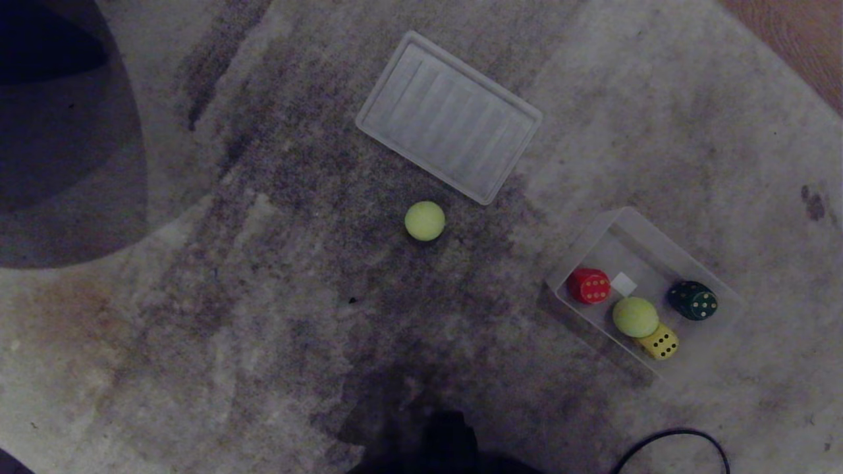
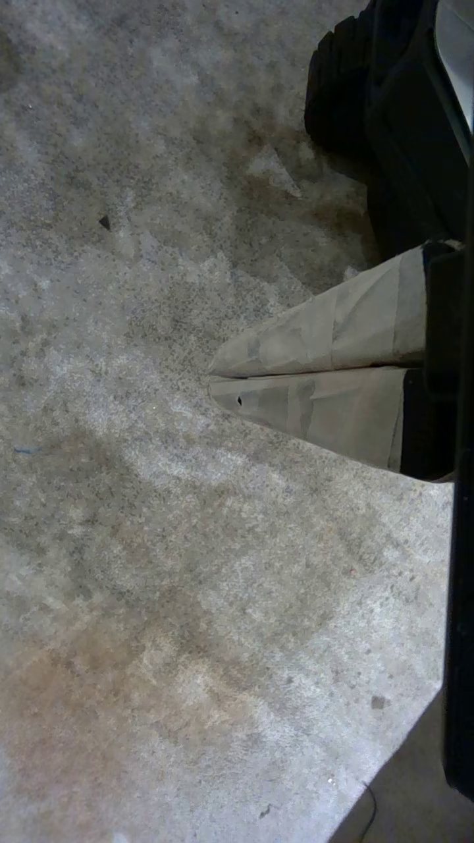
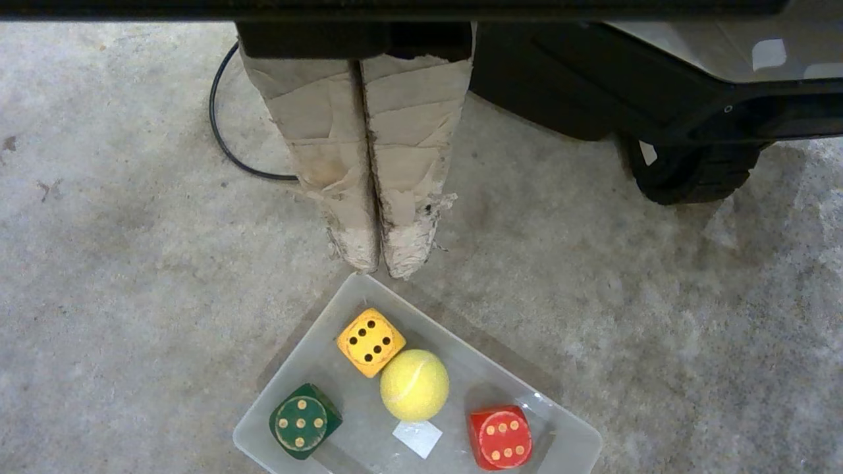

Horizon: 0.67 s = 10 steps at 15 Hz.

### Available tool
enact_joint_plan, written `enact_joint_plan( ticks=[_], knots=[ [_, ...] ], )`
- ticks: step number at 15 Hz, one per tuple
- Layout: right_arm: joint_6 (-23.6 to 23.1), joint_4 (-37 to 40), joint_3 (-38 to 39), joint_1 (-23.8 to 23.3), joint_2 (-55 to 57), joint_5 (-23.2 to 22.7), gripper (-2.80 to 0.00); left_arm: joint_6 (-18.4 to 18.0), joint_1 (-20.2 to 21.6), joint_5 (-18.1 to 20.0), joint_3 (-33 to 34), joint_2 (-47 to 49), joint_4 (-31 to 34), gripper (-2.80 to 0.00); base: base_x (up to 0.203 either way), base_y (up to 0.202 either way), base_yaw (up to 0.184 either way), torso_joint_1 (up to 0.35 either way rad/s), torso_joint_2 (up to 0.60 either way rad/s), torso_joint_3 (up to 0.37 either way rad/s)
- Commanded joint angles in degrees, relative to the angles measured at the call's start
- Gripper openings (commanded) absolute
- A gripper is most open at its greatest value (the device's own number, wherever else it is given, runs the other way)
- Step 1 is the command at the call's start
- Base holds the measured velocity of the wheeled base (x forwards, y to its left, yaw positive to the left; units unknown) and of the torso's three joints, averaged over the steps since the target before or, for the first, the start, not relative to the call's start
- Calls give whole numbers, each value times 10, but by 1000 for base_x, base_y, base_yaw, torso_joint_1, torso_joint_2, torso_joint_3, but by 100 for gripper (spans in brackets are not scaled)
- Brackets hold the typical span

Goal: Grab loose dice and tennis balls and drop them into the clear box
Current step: Pick up the ball on the floor

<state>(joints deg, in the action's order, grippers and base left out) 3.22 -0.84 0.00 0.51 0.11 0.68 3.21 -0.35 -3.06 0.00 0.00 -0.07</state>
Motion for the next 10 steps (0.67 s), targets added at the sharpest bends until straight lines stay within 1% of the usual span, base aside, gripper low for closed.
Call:
enact_joint_plan(
  ticks=[1,7,10],
  knots=[
    [0,0,2,0,0,0,-280,0,0,0,1,1,1,-280,0,0,0,0,0,0],
    [-1,0,2,0,0,0,-280,-3,0,2,1,1,1,-280,0,0,0,0,0,0],
    [-1,0,2,0,0,-1,-280,1,0,0,1,1,-1,-280,0,0,0,0,0,0]
  ],
)
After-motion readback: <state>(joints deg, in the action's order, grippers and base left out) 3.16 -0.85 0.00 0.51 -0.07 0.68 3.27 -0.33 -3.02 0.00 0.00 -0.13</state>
